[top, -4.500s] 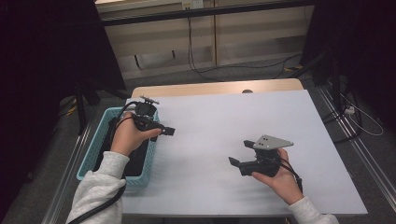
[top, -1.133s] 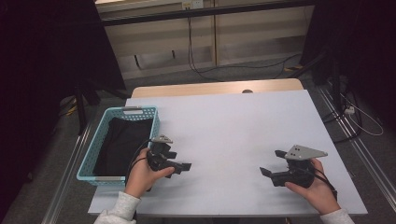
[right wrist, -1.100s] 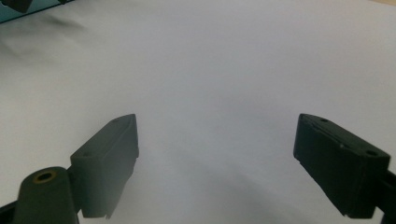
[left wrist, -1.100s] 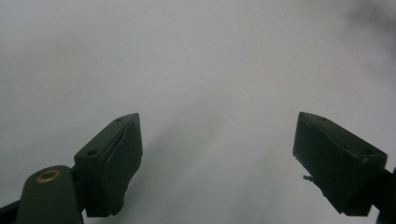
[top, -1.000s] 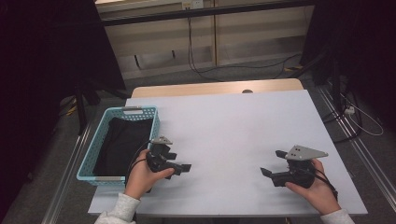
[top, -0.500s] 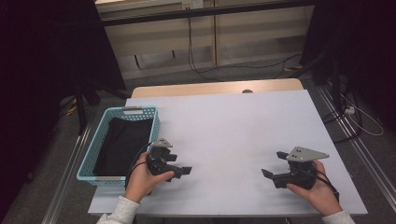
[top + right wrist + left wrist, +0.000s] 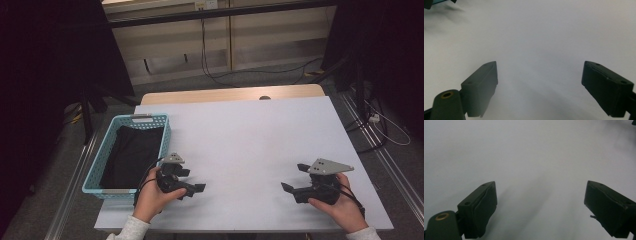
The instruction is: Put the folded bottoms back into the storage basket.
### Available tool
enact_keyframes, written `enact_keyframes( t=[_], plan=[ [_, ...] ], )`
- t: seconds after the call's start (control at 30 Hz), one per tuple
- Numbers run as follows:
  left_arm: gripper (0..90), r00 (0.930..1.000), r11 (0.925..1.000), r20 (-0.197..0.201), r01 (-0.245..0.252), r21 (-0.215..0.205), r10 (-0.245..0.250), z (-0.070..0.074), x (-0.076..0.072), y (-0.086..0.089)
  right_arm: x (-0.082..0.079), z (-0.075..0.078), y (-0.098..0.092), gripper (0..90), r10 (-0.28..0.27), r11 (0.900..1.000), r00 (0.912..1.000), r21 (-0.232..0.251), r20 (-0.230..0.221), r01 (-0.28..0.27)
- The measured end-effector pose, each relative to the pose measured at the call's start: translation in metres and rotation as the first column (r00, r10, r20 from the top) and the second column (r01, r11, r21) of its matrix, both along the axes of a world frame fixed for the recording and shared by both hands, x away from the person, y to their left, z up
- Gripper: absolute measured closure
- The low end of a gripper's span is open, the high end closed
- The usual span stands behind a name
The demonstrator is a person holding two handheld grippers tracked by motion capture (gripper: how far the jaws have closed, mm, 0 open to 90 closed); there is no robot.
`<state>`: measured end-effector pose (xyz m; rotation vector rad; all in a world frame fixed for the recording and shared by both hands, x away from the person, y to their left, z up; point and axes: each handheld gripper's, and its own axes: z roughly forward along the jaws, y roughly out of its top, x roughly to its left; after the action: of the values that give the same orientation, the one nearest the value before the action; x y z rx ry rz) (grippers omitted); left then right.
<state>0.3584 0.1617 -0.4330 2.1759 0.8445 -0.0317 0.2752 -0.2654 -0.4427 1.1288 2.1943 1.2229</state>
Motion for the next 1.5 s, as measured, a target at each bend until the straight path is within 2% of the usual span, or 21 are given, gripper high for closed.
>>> enact_keyframes(
  t=[0.2, 0.5, 1.5],
  plan=[
    [9.1, 0.9997, 0.9999, 0.021, 0.01, -0.004, -0.01, -0.001, -0.003, 0.004, -0.001, -0.001, -0.001, 13.1, 0.0, 1.0, 1.0, 0.0, -0.001, 0.0],
    [7.5, 0.9988, 0.9992, 0.031, 0.039, -0.008, -0.039, -0.001, -0.007, 0.007, -0.002, -0.001, -0.004, 12.8, -0.001, 1.0, 1.0, 0.0, -0.003, 0.001],
    [6.9, 0.9972, 0.9988, 0.057, 0.048, -0.002, -0.048, -0.003, -0.012, 0.009, -0.01, -0.004, -0.015, 12.4, -0.014, 1.0, 0.9998, -0.014, -0.012, 0.014]
  ],
)
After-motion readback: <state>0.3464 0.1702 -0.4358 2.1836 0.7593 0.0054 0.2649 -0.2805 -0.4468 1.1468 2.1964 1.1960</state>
